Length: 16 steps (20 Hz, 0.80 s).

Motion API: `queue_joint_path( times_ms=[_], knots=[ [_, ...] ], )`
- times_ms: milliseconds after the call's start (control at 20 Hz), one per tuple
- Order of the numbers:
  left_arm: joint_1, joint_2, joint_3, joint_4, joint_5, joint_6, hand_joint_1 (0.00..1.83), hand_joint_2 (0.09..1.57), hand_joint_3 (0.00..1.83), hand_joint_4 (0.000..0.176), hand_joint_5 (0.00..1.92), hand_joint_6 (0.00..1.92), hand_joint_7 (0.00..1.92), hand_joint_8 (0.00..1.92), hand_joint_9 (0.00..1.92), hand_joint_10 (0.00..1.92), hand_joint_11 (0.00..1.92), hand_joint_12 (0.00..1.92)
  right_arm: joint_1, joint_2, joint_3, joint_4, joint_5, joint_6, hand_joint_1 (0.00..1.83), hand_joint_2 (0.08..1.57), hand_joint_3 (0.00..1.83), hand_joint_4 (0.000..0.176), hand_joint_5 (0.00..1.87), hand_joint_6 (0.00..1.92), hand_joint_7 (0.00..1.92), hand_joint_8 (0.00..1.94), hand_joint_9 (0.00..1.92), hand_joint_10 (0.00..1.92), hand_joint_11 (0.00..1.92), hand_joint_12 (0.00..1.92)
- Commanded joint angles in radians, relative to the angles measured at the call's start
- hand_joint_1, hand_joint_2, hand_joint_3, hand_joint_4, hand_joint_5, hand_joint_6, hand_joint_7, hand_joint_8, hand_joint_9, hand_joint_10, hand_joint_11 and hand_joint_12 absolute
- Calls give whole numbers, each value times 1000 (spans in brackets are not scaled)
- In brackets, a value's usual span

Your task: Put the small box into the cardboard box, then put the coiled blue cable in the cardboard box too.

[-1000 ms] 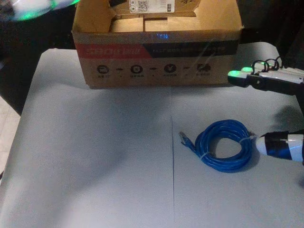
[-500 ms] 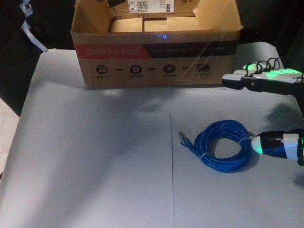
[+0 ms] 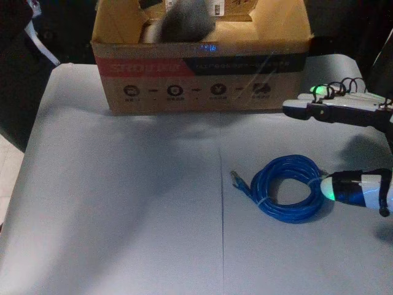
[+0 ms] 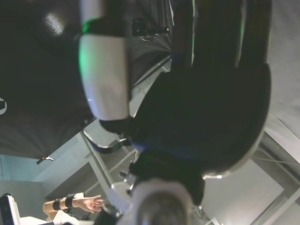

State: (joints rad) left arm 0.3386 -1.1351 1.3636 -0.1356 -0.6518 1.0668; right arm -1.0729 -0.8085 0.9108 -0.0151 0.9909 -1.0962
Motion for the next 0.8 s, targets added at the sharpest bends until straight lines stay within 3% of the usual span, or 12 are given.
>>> queue_joint_path(
  times_ms=[0, 50, 150, 200, 300, 350, 400, 450, 500, 600, 650, 750],
  knots=[
    [-14, 20, -11, 10, -138, -3, 689, 892, 0, 160, 250, 1, 238, 2, 210, 5, 0, 491, 9, -3, 4, 13, 127, 11, 622, 1181, 1, 142, 292, 8, 228, 7, 110, 10, 0, 0],
    [-14, 37, -24, 18, -145, -3, 695, 890, 0, 173, 253, 2, 242, 2, 211, 4, 0, 471, 9, -2, 4, 13, 127, 15, 624, 1180, 0, 143, 300, 10, 228, 6, 107, 7, 0, 0],
    [6, 96, -78, 45, -175, -3, 709, 900, 1, 176, 272, 2, 259, 1, 239, 3, 0, 582, 9, 2, 4, 13, 127, 24, 641, 1171, 0, 142, 319, 12, 237, 6, 113, 7, 0, 0],
    [42, 132, -115, 49, -209, -3, 681, 913, 6, 172, 269, 0, 259, 1, 239, 2, 0, 591, 9, 5, 4, 14, 128, 25, 638, 1168, 0, 142, 320, 10, 230, 3, 99, 1, 0, 0],
    [124, 195, -183, 59, -279, -3, 627, 939, 0, 154, 245, 3, 218, 4, 186, 6, 19, 366, 9, 11, 3, 14, 130, 29, 626, 1146, 0, 150, 326, 8, 220, 0, 71, 0, 0, 0],
    [159, 223, -214, 70, -310, -3, 605, 924, 0, 160, 247, 0, 219, 0, 186, 0, 41, 303, 9, 15, 3, 14, 131, 39, 624, 1141, 0, 152, 327, 7, 219, 0, 77, 3, 0, 0],
    [201, 258, -252, 86, -342, -6, 604, 929, 0, 142, 260, 0, 226, 0, 192, 0, 68, 248, 9, 17, 2, 14, 131, 44, 622, 1135, 0, 154, 330, 7, 218, 0, 78, 3, 0, 0],
    [242, 289, -283, 97, -370, -15, 622, 928, 0, 127, 277, 5, 241, 5, 197, 1, 79, 228, 9, 18, 2, 14, 131, 44, 605, 1126, 0, 173, 318, 1, 190, 0, 50, 0, 0, 0],
    [277, 310, -306, 98, -396, -28, 646, 904, 0, 138, 281, 5, 240, 3, 183, 0, 59, 216, 9, 18, 1, 14, 131, 44, 601, 1121, 0, 176, 309, 0, 181, 0, 40, 0, 0, 0],
    [392, 351, -342, 97, -491, -119, 698, 866, 1, 125, 267, 0, 232, 0, 150, 0, 3, 270, 9, 23, 0, 14, 140, 44, 620, 1096, 0, 176, 274, 0, 154, 0, 18, 0, 0, 0],
    [461, 361, -357, 85, -551, -162, 691, 860, 1, 126, 251, 0, 221, 0, 142, 0, 0, 291, 9, 30, -1, 14, 150, 44, 652, 1080, 0, 176, 274, 0, 143, 0, 0, 0, 0, 0],
    [578, 384, -406, 48, -633, -169, 699, 836, 0, 135, 223, 0, 156, 0, 92, 0, 0, 173, 9, 33, -1, 13, 155, 44, 628, 1091, 0, 176, 251, 0, 114, 0, 0, 0, 0, 0]
  ],
)
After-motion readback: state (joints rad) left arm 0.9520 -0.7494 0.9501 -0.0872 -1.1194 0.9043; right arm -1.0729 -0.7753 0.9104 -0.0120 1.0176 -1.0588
